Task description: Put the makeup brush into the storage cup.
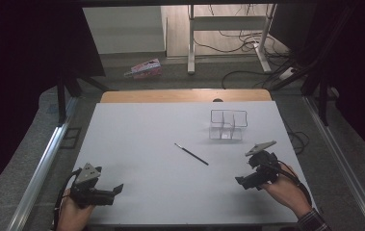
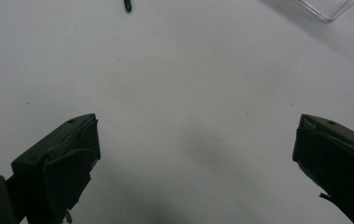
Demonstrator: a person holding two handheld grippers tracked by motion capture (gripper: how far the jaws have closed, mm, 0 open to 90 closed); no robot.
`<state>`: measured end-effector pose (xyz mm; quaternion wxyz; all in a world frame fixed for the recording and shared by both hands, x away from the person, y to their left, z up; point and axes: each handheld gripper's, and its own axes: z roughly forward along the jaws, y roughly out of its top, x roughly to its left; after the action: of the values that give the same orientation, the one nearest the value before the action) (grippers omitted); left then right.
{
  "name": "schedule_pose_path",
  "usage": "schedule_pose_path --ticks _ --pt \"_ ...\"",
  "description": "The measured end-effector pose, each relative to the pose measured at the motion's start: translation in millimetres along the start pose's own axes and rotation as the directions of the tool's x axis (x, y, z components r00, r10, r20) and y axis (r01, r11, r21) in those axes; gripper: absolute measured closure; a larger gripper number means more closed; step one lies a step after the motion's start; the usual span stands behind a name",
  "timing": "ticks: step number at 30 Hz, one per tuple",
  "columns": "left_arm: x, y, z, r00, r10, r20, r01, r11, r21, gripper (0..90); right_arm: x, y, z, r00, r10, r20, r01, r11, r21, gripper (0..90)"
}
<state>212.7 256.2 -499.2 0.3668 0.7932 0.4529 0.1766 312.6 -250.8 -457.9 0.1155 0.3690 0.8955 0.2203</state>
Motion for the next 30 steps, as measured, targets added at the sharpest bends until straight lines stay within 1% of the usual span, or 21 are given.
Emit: schedule_pose_path --ticks 5,7,9,10,13,25,29,30 --pt "0.1 -0.1 0.1 1.0000 0.001 0.000 -0.001 1.0000 0.003 0.0 1.1 4.6 2.9 1.0000 0.001 -0.006 -0.001 1.000 0.010 0.0" --pt "0.1 -0.1 0.1 1.0000 0.001 0.001 -0.001 1.0000 0.004 0.0 1.1 5.6 3.1 1.0000 -0.006 -0.005 0.006 1.000 0.013 0.0" --pt "0.0 -0.2 0.4 1.0000 0.002 0.002 -0.002 1.0000 0.006 0.0 0.7 9.1 3.8 0.9999 0.011 -0.006 -0.011 1.000 0.010 0.0" --pt "0.0 -0.2 0.5 1.0000 0.002 0.003 -0.002 1.0000 0.007 0.0 0.3 10.2 4.2 0.9999 0.011 -0.007 -0.011 1.000 0.007 0.0" --pt "-0.2 -0.1 0.6 1.0000 0.004 0.002 -0.004 1.0000 0.006 0.0 -0.4 13.5 5.7 0.9997 -0.008 -0.024 0.008 1.000 0.000 1.0" --pt "-0.3 -0.2 0.6 1.0000 0.004 0.005 -0.004 1.0000 0.007 0.0 2.6 28.8 17.4 0.9981 -0.017 -0.059 0.018 1.000 0.012 1.2" --pt "-0.9 -0.2 1.0 0.9999 0.010 0.007 -0.010 0.9999 0.009 0.0 3.8 33.6 20.6 0.9978 -0.019 -0.064 0.020 1.000 0.018 1.6" --pt "-1.3 0.0 1.1 0.9998 0.017 0.007 -0.017 0.9998 0.011 0.0 5.1 37.3 23.0 0.9971 -0.025 -0.071 0.027 0.999 0.018 1.7"
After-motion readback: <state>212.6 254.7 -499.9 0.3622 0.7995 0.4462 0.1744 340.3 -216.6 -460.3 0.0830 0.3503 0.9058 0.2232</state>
